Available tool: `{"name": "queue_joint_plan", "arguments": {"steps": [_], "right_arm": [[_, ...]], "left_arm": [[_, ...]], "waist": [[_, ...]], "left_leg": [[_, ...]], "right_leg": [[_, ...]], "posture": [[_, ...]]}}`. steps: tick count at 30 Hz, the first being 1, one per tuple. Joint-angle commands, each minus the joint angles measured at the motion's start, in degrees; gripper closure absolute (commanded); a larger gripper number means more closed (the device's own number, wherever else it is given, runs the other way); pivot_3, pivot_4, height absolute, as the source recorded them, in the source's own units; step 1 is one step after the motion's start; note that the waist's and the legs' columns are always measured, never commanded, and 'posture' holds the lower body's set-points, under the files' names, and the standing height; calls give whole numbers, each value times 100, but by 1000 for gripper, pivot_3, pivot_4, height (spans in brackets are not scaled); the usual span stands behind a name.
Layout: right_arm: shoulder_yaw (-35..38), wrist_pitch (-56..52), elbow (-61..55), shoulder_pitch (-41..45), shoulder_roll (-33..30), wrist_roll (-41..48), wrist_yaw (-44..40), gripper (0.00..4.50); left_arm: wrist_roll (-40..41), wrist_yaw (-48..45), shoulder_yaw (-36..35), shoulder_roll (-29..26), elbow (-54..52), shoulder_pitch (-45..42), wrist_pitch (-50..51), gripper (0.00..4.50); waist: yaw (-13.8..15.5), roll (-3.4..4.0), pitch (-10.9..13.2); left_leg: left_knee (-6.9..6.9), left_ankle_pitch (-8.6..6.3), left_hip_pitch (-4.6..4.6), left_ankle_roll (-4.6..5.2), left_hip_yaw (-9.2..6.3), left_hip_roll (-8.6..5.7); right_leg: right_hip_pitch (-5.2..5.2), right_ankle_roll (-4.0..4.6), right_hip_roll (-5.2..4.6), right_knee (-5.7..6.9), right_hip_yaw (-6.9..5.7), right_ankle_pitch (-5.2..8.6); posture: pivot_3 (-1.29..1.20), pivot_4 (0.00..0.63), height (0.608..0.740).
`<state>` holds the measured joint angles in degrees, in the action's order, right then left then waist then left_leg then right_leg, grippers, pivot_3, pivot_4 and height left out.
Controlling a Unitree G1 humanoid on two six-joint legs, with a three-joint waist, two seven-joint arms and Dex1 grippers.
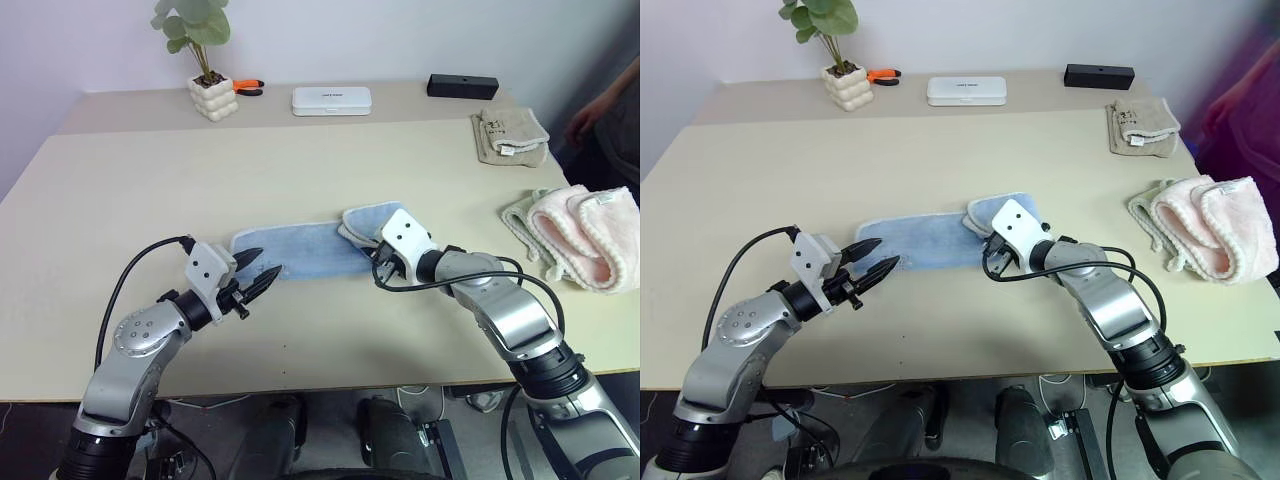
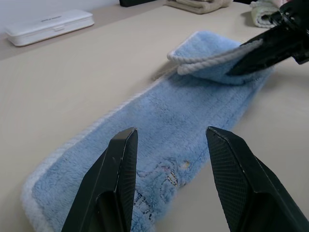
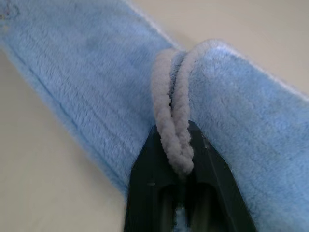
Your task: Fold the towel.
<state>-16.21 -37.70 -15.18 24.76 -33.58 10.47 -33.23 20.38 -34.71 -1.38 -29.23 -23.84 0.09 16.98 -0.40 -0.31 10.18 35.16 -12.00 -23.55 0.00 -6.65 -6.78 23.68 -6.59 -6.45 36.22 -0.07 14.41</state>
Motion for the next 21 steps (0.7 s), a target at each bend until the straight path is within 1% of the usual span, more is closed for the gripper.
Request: {"name": "queue_joint_plan", "arguments": {"steps": [1, 2, 5, 6, 8, 11, 12, 16, 19, 21], "right_arm": [[543, 317, -590, -97, -23, 517, -478, 2191], [748, 316, -633, -96, 10, 692, -541, 1730], [1382, 47, -550, 68, 196, 1311, -580, 1730], [1530, -55, -427, 159, 265, 1407, -500, 1986], [1569, -101, -114, 303, 331, 1295, -345, 2799], [1247, 148, 350, 378, 326, 781, -203, 4288], [1118, 247, 526, 382, 360, 598, -127, 4401], [458, 694, 1215, 298, 466, -26, -154, 4401], [210, 875, 1654, 297, 593, -363, -74, 4401], [190, 1025, 1632, 280, 584, -423, -176, 4401]], "left_arm": [[-25, 37, -129, -27, -250, 110, -65, 2245], [-21, 45, -149, -25, -251, 139, -71, 2245], [-9, 118, -228, 3, -238, 193, -77, 2245], [-4, 164, -258, 25, -225, 206, -71, 2245], [8, 257, -311, 74, -195, 211, -63, 2245], [13, 396, -364, 175, -178, 193, -47, 2245], [34, 444, -387, 219, -181, 183, -29, 2245], [138, 671, -493, 389, -260, 223, 117, 2245], [159, 809, -540, 467, -414, 372, 247, 2245], [192, 914, -582, 501, -566, 536, 385, 2245]], "waist": [[0, 0, 0], [-8, 0, 0], [-6, 0, 0], [-10, 0, 0], [-15, 0, 0], [-9, -1, 0], [-6, -1, 0], [-11, -1, 0], [-28, 0, 1], [-27, 0, -1]], "left_leg": [[-1, 0, 0, 0, 0, 0], [-1, -1, 0, 1, 0, 0], [0, -1, 0, 2, -1, 0], [1, -1, 1, 1, -2, 1], [0, -2, 2, 2, -1, 1], [-1, -2, 3, 1, -1, 1], [-2, -2, 3, 1, -1, 1], [-2, -1, 3, 1, 1, 1], [-2, -1, 3, 1, 1, 1], [-1, -1, 4, 1, 2, 1]], "right_leg": [[0, 0, 0, -1, 0, 0], [-1, -1, 0, -2, 0, 0], [-2, -1, 0, -2, 0, 0], [-3, 0, 1, -2, 0, -1], [-3, 2, 1, -2, 0, -2], [-3, 1, 1, -4, 0, -2], [-3, 1, 1, -4, 0, -2], [-2, 0, 1, -4, 0, -3], [-2, 0, 2, -2, 0, -3], [-2, 0, 3, -2, 2, -3]], "posture": [[0, 150, 740], [0, 150, 740], [0, 150, 740], [0, 150, 740], [0, 150, 740], [0, 150, 740], [0, 150, 740], [0, 150, 740], [0, 150, 740], [0, 150, 740]]}}
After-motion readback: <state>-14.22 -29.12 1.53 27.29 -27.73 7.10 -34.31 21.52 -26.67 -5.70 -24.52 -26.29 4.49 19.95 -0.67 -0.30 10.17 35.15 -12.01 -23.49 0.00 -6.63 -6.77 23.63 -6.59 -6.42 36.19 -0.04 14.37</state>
